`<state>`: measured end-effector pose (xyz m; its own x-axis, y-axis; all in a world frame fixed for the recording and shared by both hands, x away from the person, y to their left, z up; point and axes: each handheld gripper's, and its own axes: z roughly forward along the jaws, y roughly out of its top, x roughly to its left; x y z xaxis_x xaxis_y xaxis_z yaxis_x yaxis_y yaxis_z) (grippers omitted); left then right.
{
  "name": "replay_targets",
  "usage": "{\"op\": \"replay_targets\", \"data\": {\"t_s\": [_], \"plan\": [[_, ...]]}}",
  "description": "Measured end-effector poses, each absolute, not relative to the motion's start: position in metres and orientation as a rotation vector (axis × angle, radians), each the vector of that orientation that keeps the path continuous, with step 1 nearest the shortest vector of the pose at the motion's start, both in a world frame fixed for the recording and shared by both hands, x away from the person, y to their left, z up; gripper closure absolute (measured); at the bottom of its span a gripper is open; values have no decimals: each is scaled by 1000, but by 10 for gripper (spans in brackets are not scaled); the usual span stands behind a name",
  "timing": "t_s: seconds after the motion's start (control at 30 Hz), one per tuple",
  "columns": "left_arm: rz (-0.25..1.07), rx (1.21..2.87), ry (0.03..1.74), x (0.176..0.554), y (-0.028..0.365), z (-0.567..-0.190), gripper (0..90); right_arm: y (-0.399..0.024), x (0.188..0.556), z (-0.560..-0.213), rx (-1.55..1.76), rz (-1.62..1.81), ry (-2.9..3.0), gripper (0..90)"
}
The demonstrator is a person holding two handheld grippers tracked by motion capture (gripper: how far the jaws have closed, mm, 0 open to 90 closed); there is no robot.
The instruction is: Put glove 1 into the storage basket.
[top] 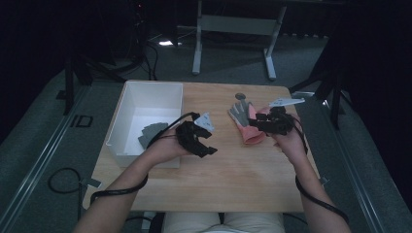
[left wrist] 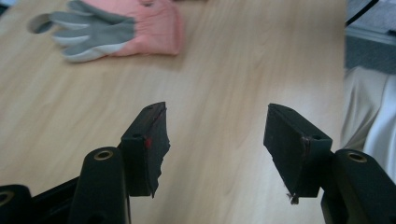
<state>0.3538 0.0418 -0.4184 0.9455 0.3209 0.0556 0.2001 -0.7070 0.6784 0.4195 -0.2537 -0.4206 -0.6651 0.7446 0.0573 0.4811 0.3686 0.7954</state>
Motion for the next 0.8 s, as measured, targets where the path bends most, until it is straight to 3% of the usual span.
{"op": "replay_targets", "data": {"t_s": [0.33, 0.8], "plan": [[194, 2366, 392, 328, 17, -467, 386, -266, 432, -433, 1088, 1118, 2322, 628], [313, 2336, 666, 298, 33, -524, 388, -248, 474, -458, 1077, 1026, 2361, 636]]}}
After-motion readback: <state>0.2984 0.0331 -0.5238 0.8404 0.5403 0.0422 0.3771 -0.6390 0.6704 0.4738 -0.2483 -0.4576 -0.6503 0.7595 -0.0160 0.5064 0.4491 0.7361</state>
